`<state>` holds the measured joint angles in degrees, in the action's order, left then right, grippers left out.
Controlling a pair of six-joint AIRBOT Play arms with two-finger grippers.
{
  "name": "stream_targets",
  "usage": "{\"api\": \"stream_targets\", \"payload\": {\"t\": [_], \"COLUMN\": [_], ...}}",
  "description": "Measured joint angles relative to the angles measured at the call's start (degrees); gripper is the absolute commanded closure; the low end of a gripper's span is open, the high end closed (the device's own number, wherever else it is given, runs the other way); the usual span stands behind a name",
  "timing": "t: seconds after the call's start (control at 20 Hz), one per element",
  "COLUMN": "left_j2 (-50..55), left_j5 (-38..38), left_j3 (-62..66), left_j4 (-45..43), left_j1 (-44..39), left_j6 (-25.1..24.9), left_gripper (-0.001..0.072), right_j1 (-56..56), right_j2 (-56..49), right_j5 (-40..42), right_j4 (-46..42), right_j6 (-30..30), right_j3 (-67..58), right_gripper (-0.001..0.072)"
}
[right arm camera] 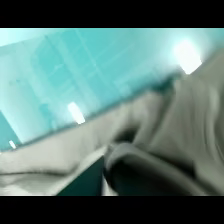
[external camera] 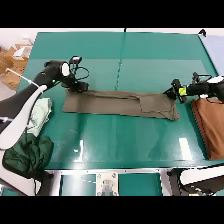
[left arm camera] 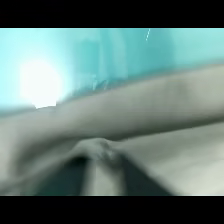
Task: Fold the shirts.
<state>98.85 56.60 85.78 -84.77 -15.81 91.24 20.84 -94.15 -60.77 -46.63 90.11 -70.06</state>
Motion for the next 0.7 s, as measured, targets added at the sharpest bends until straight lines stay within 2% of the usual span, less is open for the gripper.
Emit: {"api": "stream_targets", "payload": {"t": [0.1,0.15,0.2,0.35,0.4,0.45,0.5,0.55,0.6,0.7], "left_j2": [1.6,2.1,2.4,3.0,3.1,3.1,3.2,3.3,3.3,3.3], "left_j5": [-1.3,-0.6,1.2,9.4,12.1,15.0,17.4,19.5,21.0,23.1], "left_j3": [3.0,5.0,7.6,15.5,17.4,18.9,19.9,20.7,21.3,22.0], "left_j4": [0.9,0.7,-0.3,-2.4,-2.7,-2.9,-3.1,-3.0,-2.6,-1.0], "left_j1": [0.6,1.3,2.2,6.0,7.2,8.4,9.2,9.8,10.1,10.6], "left_j6": [-0.5,-0.6,-0.7,-0.5,-0.3,-0.2,-0.1,-0.1,-0.3,-0.6], "left_gripper": [-0.0003,-0.0003,-0.0003,-0.0002,0.0034,0.0392,0.0688,0.0687,0.0687,0.0687], "right_j1": [0.3,1.0,2.1,6.3,7.9,9.5,11.0,12.2,13.4,15.0], "right_j2": [-2.4,-3.0,-3.6,-4.4,-4.6,-4.6,-4.7,-4.8,-4.9,-5.3], "right_j5": [-0.7,-2.3,-4.3,-11.5,-13.7,-15.4,-16.9,-17.9,-18.7,-19.2], "right_j4": [0.5,0.8,0.6,-0.7,-1.4,-1.7,-1.9,-2.3,-2.5,-2.7], "right_j6": [-1.6,-2.9,-4.7,-10.7,-12.8,-14.8,-17.0,-19.0,-21.3,-25.4], "right_j3": [-3.8,-5.7,-7.7,-11.5,-11.8,-11.5,-10.6,-9.4,-7.8,-4.7], "right_gripper": [0.0285,0.0182,0.0119,0.011,0.011,0.0103,0.0103,0.0095,0.0021,0.0019]}}
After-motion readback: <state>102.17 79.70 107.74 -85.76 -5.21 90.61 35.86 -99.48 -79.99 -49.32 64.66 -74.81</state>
